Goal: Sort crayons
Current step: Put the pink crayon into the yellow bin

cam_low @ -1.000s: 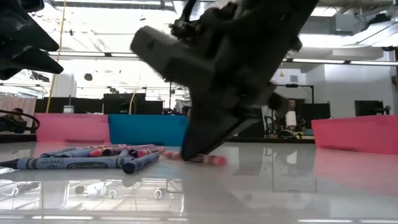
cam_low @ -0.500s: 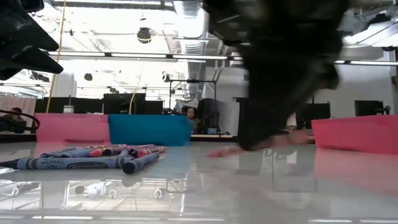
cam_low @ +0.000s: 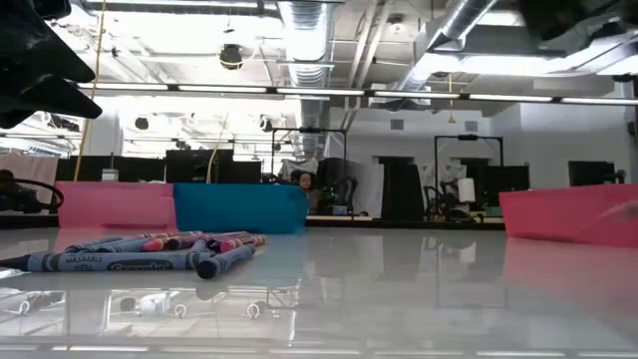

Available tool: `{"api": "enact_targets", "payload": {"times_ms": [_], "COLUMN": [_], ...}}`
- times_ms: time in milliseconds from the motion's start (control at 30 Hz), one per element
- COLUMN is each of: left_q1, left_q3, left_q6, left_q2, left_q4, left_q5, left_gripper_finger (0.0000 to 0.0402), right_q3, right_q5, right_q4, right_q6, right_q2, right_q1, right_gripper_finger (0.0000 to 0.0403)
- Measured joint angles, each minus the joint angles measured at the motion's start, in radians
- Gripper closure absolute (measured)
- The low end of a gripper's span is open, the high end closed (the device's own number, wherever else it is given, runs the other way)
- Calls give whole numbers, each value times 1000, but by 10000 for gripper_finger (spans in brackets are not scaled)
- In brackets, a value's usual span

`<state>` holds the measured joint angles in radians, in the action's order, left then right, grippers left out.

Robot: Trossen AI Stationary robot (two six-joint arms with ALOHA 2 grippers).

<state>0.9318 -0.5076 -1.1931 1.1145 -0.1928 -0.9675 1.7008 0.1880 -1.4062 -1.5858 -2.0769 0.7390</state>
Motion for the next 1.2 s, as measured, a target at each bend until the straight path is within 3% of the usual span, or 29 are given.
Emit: {"api": "enact_targets", "payload": {"times_ms": [133, 400, 600, 800, 967, 1200], "left_q1": [0, 0, 0, 0, 0, 0], "left_q3": [0, 0, 0, 0, 0, 0], "left_q6": [1, 0, 0, 0, 0, 3], "left_q2": [0, 0, 0, 0, 0, 0], "left_q4": [0, -3, -3, -3, -3, -5], "left_q5": [-7, -8, -8, -25, -38, -42], "left_gripper_finger": [203, 203, 203, 203, 203, 203], "right_q3": [39, 42, 42, 42, 42, 42], "right_q5": [-41, -107, -271, -352, -340, -121], "right_q4": [-169, -165, -164, -164, -164, -165], "right_q6": [-113, -186, -220, -244, -299, -416], "right_q2": [0, 12, 12, 13, 44, 111], "right_q1": [43, 105, 157, 211, 244, 277], "right_gripper_finger": [403, 403, 403, 403, 403, 403]}}
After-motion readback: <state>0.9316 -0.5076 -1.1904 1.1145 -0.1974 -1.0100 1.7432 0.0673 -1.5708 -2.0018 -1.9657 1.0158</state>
